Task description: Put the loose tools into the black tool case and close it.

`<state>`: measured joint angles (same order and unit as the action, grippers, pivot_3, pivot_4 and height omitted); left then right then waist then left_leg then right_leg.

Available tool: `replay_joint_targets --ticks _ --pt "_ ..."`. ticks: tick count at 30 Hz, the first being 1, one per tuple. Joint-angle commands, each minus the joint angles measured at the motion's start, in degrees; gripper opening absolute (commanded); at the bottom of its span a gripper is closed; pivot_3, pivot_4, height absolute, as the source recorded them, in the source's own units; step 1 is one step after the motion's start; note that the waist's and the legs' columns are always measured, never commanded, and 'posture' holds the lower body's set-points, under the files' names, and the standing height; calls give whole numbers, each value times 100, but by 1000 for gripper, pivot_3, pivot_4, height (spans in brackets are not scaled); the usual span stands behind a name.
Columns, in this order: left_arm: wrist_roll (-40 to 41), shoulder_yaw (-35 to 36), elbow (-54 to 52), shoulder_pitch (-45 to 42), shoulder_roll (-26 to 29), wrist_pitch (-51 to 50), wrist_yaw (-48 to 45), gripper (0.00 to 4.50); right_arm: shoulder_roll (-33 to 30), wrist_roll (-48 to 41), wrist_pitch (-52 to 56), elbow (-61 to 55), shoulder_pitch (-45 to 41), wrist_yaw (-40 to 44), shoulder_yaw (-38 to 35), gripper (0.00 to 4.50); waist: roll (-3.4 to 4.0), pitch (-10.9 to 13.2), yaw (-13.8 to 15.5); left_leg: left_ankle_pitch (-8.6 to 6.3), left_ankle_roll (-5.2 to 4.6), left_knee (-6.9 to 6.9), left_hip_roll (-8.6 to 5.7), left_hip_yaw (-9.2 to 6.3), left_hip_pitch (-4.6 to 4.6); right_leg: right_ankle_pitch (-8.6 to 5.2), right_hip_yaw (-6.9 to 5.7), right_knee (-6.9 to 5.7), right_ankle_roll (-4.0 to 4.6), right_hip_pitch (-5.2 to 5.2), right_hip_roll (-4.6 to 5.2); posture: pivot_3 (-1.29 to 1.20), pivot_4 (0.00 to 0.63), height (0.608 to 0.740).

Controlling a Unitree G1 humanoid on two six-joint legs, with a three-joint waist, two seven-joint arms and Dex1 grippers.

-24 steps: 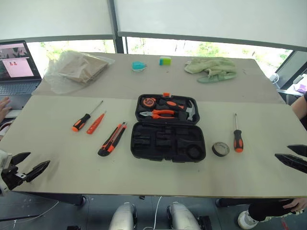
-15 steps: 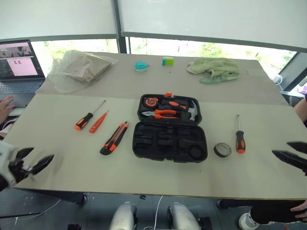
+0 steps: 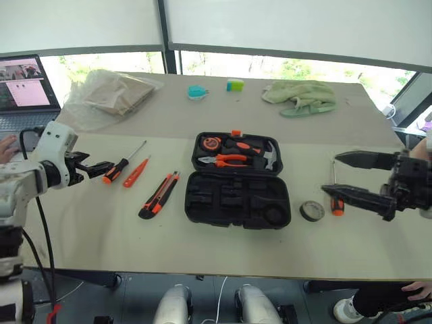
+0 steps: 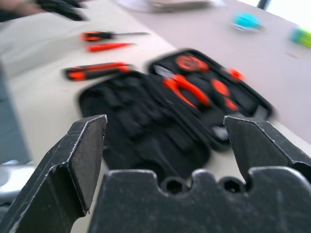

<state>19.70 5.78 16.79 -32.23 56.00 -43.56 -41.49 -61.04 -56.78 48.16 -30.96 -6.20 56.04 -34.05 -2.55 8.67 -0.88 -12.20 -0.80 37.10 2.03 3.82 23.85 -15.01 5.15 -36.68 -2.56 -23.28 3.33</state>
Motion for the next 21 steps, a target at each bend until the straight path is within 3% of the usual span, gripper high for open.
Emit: replay_joint_targets --ticks 1,7,13,16,21 --pt "-529 -391 732 -415 -74 600 -206 4260 -73 -288 10 -229 -259 -158 51 4483 -2 1 7 0 0 0 -2 0 1 0 0 0 -1 0 2 0 150 740" --pt "-1174 -895 2236 -1120 -491 1698 -609 4260 -118 -826 104 -503 -863 -598 403 4483 -3 1 19 0 -1 28 -2 1 31 -1 -24 -8 -2 -10 5 0 150 740" --pt "-1596 -1042 3269 -1577 -818 2313 -730 4260 -160 -1372 233 -580 -1249 -1097 600 4483 -7 -1 28 -1 -4 88 1 -30 126 1 -49 -44 -3 -81 8 0 150 740" --pt "-1734 -1065 3601 -1688 -909 2457 -786 3642 -182 -1416 226 -623 -1280 -1186 649 4500 -7 -1 50 -1 -5 102 -3 -34 134 2 -61 -50 -4 -81 10 0 150 740" --pt "-1774 -1005 3860 -1806 -1019 2481 -889 1746 -189 -1321 145 -652 -1314 -1306 805 4500 -7 -2 34 -1 -5 121 0 -41 135 2 -71 -68 -3 -77 9 0 150 740"
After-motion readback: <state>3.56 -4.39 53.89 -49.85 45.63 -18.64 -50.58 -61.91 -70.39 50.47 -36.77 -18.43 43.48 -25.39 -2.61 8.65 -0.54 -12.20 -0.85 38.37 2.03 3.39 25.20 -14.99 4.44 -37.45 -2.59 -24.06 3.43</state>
